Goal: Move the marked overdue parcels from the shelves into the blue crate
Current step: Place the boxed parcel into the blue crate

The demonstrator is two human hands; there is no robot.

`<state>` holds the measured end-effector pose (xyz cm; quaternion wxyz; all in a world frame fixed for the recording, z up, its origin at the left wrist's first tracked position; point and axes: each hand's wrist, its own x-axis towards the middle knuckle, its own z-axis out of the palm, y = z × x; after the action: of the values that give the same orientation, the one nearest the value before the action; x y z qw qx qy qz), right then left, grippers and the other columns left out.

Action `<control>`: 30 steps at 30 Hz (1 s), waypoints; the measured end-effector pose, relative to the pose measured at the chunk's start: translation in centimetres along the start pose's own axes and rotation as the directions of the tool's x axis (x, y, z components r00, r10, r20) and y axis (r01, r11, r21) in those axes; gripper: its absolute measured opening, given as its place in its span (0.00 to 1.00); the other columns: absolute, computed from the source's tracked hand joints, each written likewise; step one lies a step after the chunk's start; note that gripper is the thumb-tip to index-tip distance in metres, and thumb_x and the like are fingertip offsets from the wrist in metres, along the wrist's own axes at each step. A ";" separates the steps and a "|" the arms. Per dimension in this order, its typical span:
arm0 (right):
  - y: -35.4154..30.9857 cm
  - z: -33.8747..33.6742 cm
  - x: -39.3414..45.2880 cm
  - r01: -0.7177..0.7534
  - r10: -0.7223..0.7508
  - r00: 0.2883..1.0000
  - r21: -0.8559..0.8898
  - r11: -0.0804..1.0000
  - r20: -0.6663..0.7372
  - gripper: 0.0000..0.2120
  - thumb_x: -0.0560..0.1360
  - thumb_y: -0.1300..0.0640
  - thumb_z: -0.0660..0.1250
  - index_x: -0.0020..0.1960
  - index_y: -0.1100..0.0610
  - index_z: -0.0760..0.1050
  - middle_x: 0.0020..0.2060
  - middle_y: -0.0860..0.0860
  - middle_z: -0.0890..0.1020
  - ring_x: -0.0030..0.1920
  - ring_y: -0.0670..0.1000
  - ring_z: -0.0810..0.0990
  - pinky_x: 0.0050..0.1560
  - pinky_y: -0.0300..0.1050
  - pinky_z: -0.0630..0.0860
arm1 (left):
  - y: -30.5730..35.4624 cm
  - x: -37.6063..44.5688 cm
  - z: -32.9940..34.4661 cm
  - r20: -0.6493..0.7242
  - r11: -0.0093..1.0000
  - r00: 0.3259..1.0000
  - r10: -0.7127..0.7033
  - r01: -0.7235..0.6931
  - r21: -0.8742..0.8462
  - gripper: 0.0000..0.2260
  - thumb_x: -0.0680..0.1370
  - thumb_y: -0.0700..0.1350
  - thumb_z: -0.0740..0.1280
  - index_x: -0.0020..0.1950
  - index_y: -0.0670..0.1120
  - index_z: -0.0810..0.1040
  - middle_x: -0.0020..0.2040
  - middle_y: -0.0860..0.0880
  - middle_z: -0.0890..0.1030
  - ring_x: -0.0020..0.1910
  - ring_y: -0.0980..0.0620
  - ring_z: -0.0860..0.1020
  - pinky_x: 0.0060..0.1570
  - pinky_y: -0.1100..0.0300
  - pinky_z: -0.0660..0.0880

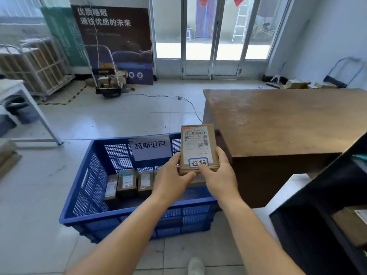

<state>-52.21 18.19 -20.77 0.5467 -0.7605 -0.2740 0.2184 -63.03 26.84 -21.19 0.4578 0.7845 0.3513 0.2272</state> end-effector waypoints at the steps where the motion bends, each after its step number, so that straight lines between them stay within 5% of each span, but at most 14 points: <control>1: 0.2 0.9 0.6 -0.001 0.001 1.000 -0.002 1.000 0.020 0.33 0.76 0.56 0.68 0.76 0.47 0.57 0.65 0.45 0.74 0.61 0.44 0.75 0.58 0.40 0.73 | -0.8 0.5 -0.5 -0.010 1.000 1.000 -0.017 0.017 0.002 0.25 0.72 0.46 0.73 0.67 0.57 0.70 0.53 0.60 0.80 0.48 0.65 0.79 0.43 0.72 0.75; 4: 0.9 3.8 3.1 -0.024 0.024 0.997 -0.001 1.000 0.070 0.33 0.75 0.55 0.68 0.75 0.47 0.57 0.64 0.45 0.75 0.59 0.44 0.75 0.56 0.38 0.73 | -3.2 2.6 -1.6 -0.027 0.998 0.998 -0.063 0.063 0.000 0.23 0.72 0.46 0.73 0.64 0.57 0.71 0.53 0.59 0.81 0.48 0.64 0.80 0.48 0.65 0.78; 9: 2.3 8.1 9.2 -0.102 0.099 0.986 0.020 0.995 0.136 0.32 0.76 0.57 0.68 0.75 0.48 0.57 0.54 0.41 0.74 0.51 0.41 0.74 0.46 0.32 0.68 | -7.3 8.7 -2.6 -0.028 0.989 0.990 -0.141 0.142 0.038 0.22 0.71 0.45 0.73 0.62 0.58 0.72 0.51 0.61 0.82 0.46 0.67 0.79 0.46 0.68 0.77; 18: 6.4 13.8 23.7 -0.256 0.267 0.941 -0.078 0.964 0.209 0.30 0.75 0.58 0.68 0.73 0.47 0.61 0.54 0.42 0.76 0.52 0.44 0.76 0.45 0.36 0.70 | -14.5 22.7 -0.8 -0.004 0.951 0.955 -0.296 0.295 0.095 0.23 0.68 0.51 0.73 0.63 0.57 0.73 0.54 0.57 0.79 0.51 0.59 0.79 0.53 0.56 0.78; 30: 19.0 22.1 34.0 -0.450 0.513 0.823 -0.271 0.851 0.244 0.28 0.75 0.58 0.68 0.70 0.44 0.63 0.49 0.41 0.77 0.46 0.41 0.75 0.40 0.40 0.71 | -29.4 32.0 4.7 0.099 0.866 0.861 -0.499 0.491 0.095 0.19 0.72 0.46 0.72 0.61 0.53 0.74 0.55 0.52 0.73 0.49 0.57 0.76 0.52 0.64 0.74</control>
<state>-37.16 51.36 -46.71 0.3442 -0.8127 -0.1746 0.4366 -49.12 58.35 -48.18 0.4949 0.6951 0.5198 0.0427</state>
